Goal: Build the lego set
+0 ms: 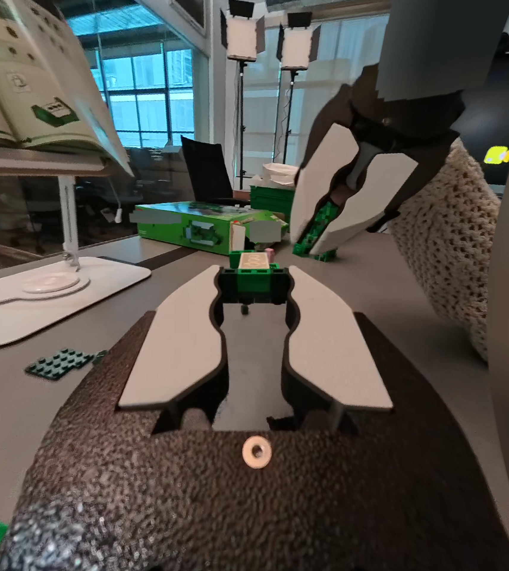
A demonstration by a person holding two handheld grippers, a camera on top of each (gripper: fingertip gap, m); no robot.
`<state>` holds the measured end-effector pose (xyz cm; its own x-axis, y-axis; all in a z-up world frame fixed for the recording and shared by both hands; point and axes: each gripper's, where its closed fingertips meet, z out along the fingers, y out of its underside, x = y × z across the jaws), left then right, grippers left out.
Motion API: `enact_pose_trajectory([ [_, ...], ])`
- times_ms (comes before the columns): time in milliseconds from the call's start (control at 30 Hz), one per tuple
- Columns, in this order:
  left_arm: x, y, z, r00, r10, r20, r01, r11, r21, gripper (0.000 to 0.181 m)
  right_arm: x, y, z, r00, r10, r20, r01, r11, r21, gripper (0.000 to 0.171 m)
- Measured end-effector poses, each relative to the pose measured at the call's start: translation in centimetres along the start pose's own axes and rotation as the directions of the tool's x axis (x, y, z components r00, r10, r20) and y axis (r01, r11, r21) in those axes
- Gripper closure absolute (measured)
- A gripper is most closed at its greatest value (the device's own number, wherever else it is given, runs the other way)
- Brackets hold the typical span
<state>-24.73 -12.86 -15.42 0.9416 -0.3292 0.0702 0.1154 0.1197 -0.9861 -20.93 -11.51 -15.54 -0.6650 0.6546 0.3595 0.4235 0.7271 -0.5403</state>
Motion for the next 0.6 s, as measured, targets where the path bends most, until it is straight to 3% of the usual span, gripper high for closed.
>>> enact_pose_trajectory([
  [33,-0.3,-0.1,-0.1,1.000,-0.009,0.012,0.009,1.000,0.007,0.145,-0.1,0.5,0.2,1.000,0.016,0.012,-0.016,1.000,-0.020,0.163],
  [333,-0.7,0.4,-0.2,1.000,0.011,0.023,-0.010,0.999,-0.042,0.145,-2.7,8.0,5.4,0.986,0.117,0.121,-0.102,0.987,-0.120,0.163],
  [600,1.8,3.3,1.0,0.975,0.204,-0.087,-0.219,0.948,-0.232,0.145,-2.1,4.5,3.9,0.994,0.072,0.087,-0.073,0.997,0.013,0.163],
])
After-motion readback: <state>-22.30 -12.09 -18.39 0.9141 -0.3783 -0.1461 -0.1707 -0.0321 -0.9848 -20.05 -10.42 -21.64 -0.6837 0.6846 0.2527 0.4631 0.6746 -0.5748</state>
